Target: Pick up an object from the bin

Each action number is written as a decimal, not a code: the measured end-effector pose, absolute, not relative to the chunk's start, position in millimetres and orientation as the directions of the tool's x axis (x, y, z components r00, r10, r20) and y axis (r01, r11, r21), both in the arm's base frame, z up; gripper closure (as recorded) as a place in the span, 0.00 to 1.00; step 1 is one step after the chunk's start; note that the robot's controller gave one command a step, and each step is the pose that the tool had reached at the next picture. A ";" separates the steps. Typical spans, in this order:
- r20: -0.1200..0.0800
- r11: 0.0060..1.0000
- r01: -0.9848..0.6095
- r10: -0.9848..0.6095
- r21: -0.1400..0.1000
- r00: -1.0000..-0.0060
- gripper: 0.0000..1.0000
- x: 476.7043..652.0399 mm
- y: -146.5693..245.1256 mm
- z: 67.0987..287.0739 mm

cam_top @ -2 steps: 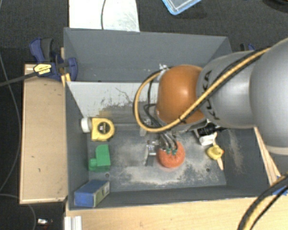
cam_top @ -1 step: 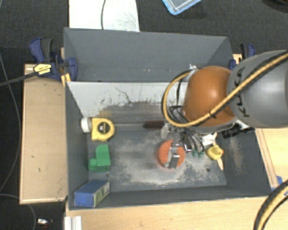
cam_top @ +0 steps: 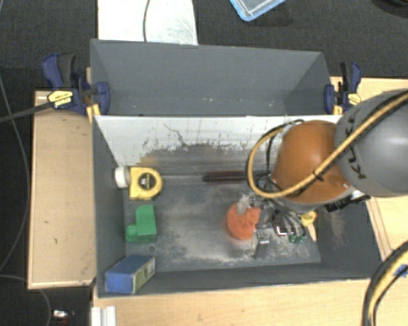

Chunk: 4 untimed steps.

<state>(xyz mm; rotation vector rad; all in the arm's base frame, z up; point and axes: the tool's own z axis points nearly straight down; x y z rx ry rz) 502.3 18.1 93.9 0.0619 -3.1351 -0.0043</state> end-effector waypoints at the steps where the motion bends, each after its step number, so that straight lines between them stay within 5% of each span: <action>1: -0.012 0.996 -0.093 -0.093 0.001 -0.996 1.00 535.8 -32.4 83.6; 2: -0.012 0.996 -0.091 -0.091 0.001 -0.996 1.00 535.8 -32.4 83.6; 3: -0.006 0.995 -0.095 -0.095 0.002 -0.995 1.00 524.3 -24.5 143.1; 4: -0.005 0.995 -0.098 -0.098 0.002 -0.995 1.00 531.6 -34.7 220.0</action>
Offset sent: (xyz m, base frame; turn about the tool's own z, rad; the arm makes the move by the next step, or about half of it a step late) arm 0.0000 0.0000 0.0000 0.0000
